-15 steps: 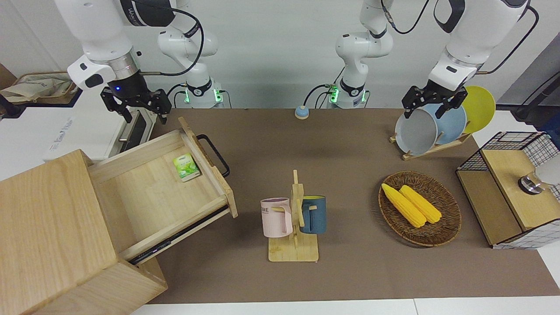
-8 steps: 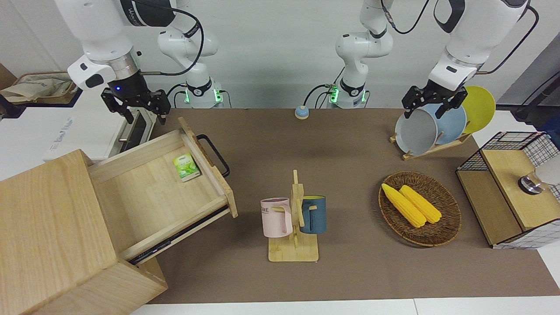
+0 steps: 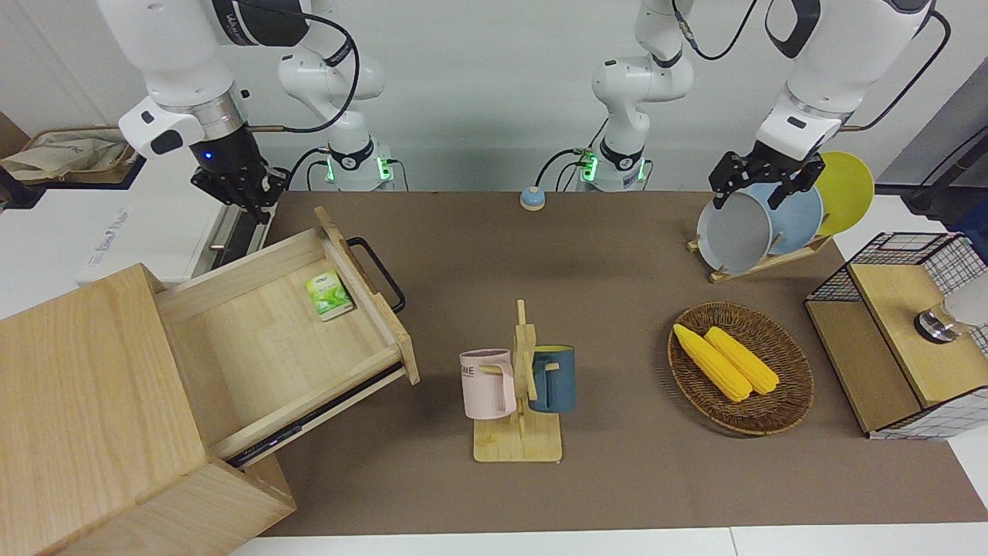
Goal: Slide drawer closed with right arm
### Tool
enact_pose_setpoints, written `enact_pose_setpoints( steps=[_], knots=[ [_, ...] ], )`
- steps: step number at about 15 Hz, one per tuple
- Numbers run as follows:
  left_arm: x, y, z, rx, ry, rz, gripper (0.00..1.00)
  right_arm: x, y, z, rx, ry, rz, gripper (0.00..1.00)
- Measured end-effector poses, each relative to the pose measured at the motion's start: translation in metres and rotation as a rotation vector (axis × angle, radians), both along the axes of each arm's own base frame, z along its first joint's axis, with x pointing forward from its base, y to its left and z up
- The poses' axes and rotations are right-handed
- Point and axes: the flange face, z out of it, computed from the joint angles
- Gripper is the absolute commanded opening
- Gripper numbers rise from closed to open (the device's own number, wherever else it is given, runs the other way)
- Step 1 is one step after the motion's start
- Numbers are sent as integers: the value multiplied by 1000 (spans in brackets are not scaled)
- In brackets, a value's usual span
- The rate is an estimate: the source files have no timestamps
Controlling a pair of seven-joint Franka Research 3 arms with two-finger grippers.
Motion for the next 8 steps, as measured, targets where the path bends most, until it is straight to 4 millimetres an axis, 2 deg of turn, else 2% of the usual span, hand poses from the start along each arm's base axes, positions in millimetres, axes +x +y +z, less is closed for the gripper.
enact_pose_setpoints(
  steps=[8],
  knots=[
    [0, 0, 0, 0, 0, 0, 993, 0, 5, 4, 2, -9, 10, 0]
  ],
)
